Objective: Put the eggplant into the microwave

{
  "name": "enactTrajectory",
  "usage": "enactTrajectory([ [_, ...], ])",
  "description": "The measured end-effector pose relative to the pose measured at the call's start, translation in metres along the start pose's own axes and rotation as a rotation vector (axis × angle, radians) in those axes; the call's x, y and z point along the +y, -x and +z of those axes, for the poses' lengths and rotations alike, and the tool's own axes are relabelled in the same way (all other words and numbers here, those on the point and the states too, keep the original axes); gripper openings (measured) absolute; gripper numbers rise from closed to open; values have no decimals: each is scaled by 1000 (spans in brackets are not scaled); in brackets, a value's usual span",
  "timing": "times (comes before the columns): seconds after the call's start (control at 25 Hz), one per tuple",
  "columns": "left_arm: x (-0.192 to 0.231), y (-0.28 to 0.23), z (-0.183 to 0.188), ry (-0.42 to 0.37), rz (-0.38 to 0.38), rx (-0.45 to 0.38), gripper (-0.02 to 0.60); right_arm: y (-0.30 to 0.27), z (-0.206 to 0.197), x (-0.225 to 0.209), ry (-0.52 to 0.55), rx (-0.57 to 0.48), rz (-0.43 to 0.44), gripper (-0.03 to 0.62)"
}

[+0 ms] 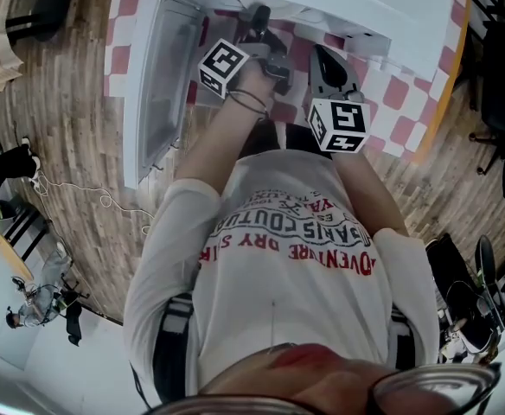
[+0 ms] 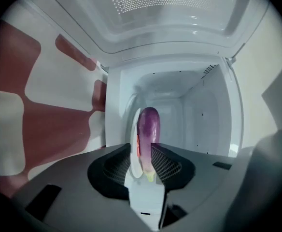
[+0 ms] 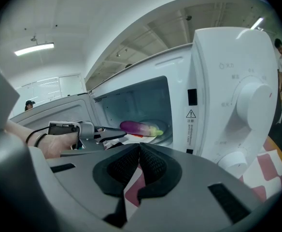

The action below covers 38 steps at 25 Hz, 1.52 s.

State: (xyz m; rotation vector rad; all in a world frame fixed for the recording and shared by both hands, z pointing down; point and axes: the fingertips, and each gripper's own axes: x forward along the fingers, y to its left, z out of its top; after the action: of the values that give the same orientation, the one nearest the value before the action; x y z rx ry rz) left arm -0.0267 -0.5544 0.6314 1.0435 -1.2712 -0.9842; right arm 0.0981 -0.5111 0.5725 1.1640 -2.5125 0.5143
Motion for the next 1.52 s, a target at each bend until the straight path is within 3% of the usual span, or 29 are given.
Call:
enactTrajectory([
  [0.16,-10,-1,-1,24,-48,3,200,3,-4,3,4,1,-3,25],
  [0.28,-4,4,3,55,-29,-10,289,6,-8,9,4,8,4,25],
  [0.44,6,13,6,49,-3,-4,303,9,-10,13,4,11,7,25],
  [0.6,1,22,-1,-32,-1,54,301,12,-6,14,7,-2,-5,25],
  [0.64,-2,25,-5,-60,0,79,275,13,-4,14,8,-8,-9,25],
  [0.72,-7,33,-13,-107,3,123,66,16,1,13,10,-21,-17,25],
  [0.76,-10,38,-16,-125,0,138,31,18,3,13,11,-27,-22,25],
  [0.96,-37,67,-28,-234,-71,199,25,33,12,17,11,-63,-52,25],
  [1.2,-90,115,-40,-554,-207,283,23,56,28,33,25,-129,-92,25],
  [1.36,-126,145,-37,-867,-306,273,23,71,44,49,46,-189,-113,25],
  [1.52,-151,172,-42,-1235,-384,247,24,85,56,63,69,-235,-126,25],
])
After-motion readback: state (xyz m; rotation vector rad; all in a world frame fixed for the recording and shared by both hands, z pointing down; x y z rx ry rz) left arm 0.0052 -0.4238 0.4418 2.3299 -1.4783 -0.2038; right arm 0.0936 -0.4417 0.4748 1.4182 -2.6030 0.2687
